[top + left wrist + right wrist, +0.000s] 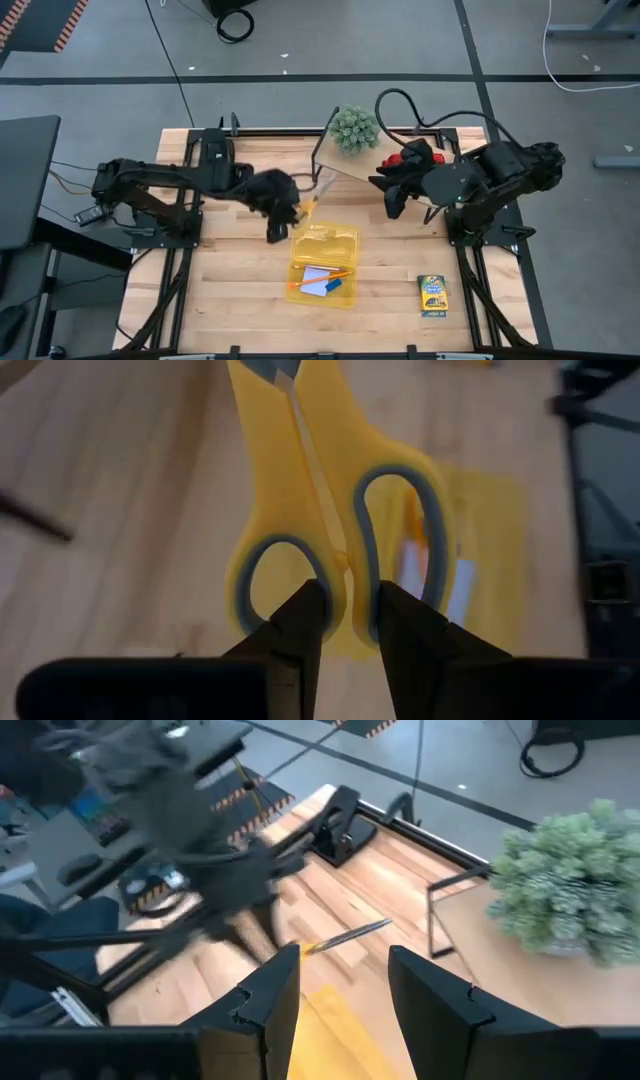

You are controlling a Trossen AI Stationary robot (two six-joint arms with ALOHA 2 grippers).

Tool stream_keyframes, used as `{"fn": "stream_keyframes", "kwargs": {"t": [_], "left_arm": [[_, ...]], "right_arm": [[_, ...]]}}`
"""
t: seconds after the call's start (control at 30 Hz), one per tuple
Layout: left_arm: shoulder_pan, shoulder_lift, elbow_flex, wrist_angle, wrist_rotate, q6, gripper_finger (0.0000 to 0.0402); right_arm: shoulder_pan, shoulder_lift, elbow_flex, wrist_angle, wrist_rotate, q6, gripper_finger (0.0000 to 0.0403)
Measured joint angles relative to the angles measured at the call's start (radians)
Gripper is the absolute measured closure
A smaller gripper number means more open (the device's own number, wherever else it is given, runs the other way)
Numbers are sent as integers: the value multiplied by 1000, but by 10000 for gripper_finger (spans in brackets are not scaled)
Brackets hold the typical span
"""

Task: Pack school essentials
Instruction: Put the scissor into the supply box

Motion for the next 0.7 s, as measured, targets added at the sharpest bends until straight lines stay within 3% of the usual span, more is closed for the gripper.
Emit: {"fn": "stream_keyframes", "kwargs": {"t": [0.2,0.7], "left_arm": [[-112,26,1,75,-15,3,310],[-266,261,-1,115,-5,70,307]], "right_arm": [[11,-5,0,-72,-3,41,242],[157,-4,0,-85,9,119,242]]}}
